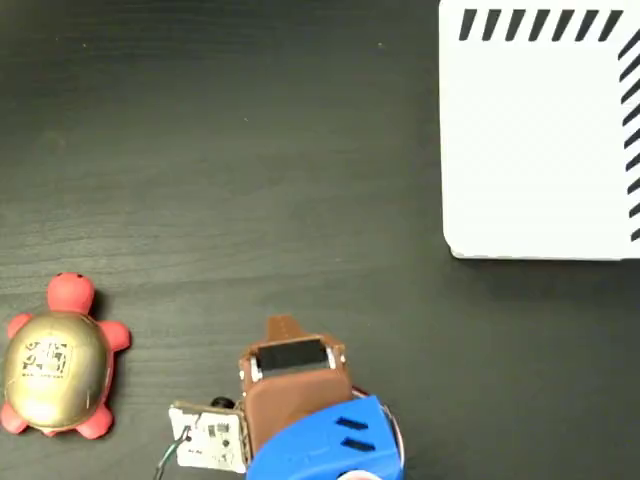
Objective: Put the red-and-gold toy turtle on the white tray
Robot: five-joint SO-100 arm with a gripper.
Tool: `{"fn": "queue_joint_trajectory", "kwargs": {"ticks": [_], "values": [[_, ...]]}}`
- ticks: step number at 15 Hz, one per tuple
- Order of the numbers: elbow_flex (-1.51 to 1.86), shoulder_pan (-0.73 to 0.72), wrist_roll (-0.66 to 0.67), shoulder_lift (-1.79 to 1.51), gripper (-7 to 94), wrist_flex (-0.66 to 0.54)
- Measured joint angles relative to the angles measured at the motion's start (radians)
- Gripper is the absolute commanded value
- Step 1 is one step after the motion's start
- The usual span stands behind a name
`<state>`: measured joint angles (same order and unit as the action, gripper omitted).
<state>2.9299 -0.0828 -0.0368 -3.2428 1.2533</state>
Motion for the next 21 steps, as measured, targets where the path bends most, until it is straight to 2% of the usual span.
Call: {"fn": "queue_joint_trajectory", "kwargs": {"ticks": [11, 12, 14, 17, 21], "values": [[0.0, 0.0, 0.0, 0.0, 0, 0.0], [0.0, 0.0, 0.0, 0.0, 5, 0.0], [0.0, -0.02, 0.02, 0.0, 6, 0.0], [0.0, -0.049, 0.034, 0.02, 0, -0.005], [-0.064, -0.041, 0.098, 0.367, 0, -0.15]]}}
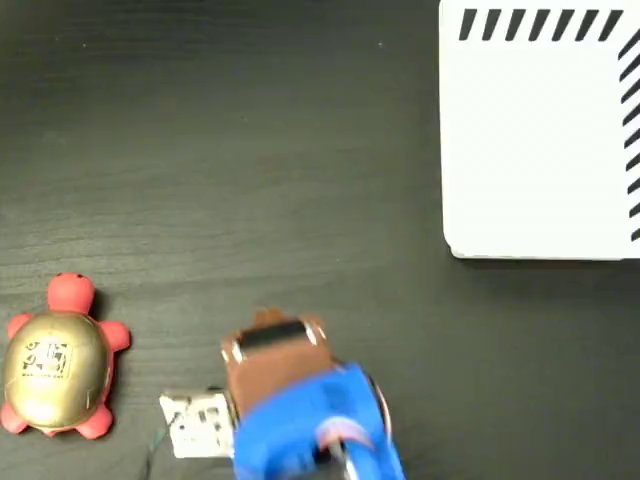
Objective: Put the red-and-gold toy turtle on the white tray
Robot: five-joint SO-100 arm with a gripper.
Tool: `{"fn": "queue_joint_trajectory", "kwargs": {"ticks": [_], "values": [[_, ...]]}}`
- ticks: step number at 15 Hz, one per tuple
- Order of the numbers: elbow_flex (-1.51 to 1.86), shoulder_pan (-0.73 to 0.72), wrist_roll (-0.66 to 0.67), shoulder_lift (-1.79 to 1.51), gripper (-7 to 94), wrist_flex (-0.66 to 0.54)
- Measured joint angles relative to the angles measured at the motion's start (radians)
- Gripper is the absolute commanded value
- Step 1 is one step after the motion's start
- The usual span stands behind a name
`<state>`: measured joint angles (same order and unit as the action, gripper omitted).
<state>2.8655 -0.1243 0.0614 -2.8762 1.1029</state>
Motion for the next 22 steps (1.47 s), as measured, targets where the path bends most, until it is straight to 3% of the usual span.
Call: {"fn": "queue_joint_trajectory", "kwargs": {"ticks": [3, 8, 12, 15, 22], "values": [[-0.262, -0.034, 0.058, 0.252, 0, 0.054], [-0.721, -0.126, 0.365, 0.518, 0, 0.244], [-0.927, -0.242, 0.525, 0.701, 0, 0.376], [-1.132, -0.331, 0.575, 0.87, 0, 0.526], [-1.27, -0.405, 0.597, 1.043, 1, 0.571]]}}
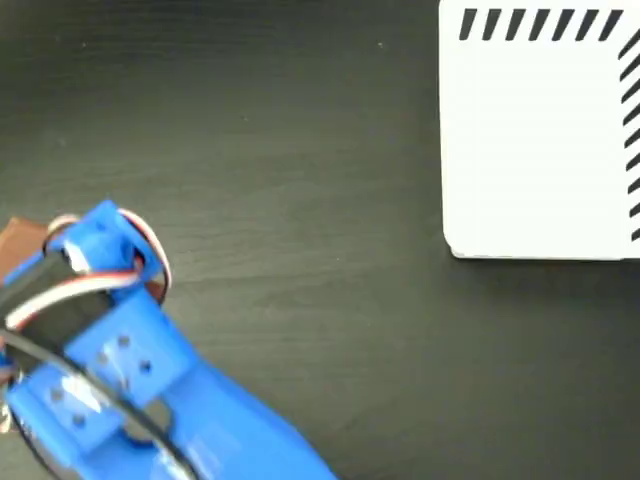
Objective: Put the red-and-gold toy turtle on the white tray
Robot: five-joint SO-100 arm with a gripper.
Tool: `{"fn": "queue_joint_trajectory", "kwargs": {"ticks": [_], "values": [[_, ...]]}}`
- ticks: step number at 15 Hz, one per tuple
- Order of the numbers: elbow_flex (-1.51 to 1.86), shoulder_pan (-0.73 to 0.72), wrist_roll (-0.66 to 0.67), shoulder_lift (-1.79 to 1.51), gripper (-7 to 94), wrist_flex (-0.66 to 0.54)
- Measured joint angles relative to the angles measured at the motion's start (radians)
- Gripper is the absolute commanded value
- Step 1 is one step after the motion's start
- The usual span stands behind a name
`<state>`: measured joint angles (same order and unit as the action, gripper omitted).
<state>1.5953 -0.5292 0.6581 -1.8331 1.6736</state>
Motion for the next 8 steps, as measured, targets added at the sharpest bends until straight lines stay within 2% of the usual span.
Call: {"fn": "queue_joint_trajectory", "kwargs": {"ticks": [8], "values": [[-0.002, -0.005, 0.018, 0.034, 1, 0.0]]}}
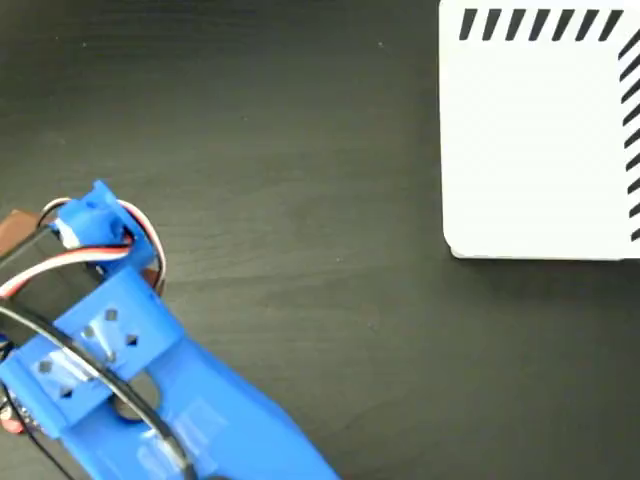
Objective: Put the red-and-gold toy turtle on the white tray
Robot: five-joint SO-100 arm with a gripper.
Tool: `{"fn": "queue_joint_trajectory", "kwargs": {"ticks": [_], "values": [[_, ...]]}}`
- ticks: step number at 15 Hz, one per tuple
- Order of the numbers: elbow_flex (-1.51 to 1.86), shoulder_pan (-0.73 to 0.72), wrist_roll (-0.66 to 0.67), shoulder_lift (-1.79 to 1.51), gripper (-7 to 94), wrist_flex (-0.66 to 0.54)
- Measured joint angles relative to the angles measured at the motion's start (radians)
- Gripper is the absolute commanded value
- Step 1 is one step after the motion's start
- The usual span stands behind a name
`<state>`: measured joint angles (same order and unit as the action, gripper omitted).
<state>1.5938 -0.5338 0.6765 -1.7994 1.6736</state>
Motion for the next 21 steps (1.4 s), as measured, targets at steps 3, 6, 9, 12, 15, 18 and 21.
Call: {"fn": "queue_joint_trajectory", "kwargs": {"ticks": [3, 6, 9, 12, 15, 18, 21], "values": [[-0.005, 0.0, 0.0, 0.005, 2, 0.0], [-0.005, -0.026, 0.0, 0.051, 6, 0.0], [0.046, -0.069, 0.0, 0.058, 35, -0.017], [0.117, -0.101, 0.0, 0.087, 51, -0.051], [0.173, -0.103, 0.0, 0.089, 59, -0.055], [0.256, -0.091, 0.021, 0.091, 62, -0.124], [0.311, -0.077, 0.034, 0.103, 67, -0.192]]}}
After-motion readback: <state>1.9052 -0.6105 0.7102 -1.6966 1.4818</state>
